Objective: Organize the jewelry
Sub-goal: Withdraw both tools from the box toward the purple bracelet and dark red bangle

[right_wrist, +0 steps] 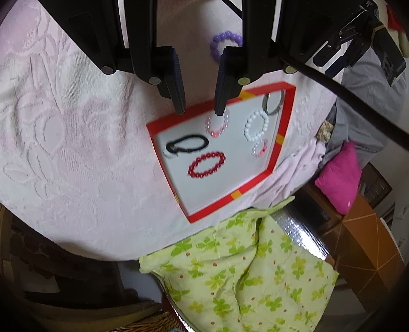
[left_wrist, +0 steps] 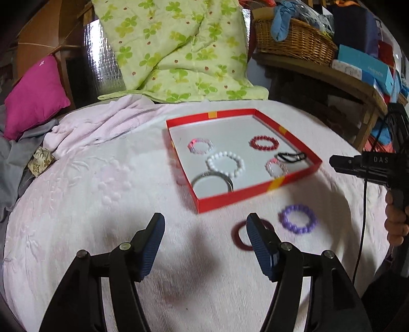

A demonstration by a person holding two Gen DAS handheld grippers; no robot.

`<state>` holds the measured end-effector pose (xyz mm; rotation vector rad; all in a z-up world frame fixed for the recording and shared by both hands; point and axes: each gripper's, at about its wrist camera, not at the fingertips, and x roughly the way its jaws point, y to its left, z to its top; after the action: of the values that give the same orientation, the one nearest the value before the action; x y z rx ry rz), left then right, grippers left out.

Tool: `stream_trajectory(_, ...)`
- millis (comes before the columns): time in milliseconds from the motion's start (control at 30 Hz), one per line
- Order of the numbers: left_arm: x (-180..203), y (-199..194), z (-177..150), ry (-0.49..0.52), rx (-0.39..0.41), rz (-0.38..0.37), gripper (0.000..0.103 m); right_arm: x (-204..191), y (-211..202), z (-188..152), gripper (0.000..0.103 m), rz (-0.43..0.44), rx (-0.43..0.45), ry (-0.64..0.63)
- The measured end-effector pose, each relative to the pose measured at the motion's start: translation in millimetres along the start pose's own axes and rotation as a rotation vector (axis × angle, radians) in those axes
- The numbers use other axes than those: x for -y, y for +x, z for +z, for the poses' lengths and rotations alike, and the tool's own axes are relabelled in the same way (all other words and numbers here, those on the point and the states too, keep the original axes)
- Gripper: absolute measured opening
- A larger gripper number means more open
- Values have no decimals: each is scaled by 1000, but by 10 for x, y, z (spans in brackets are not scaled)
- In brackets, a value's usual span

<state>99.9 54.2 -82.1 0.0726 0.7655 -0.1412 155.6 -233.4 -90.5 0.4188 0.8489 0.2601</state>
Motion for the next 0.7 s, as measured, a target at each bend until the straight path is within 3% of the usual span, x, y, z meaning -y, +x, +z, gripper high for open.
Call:
stream_trajectory(400,25,255,-6,50,-58,50,67,-59,206,-157,26,43,-151,-56)
stream_trajectory(700,87,290,-20,97,-80,41,67,-164,338,-219,26,51,-221,-94)
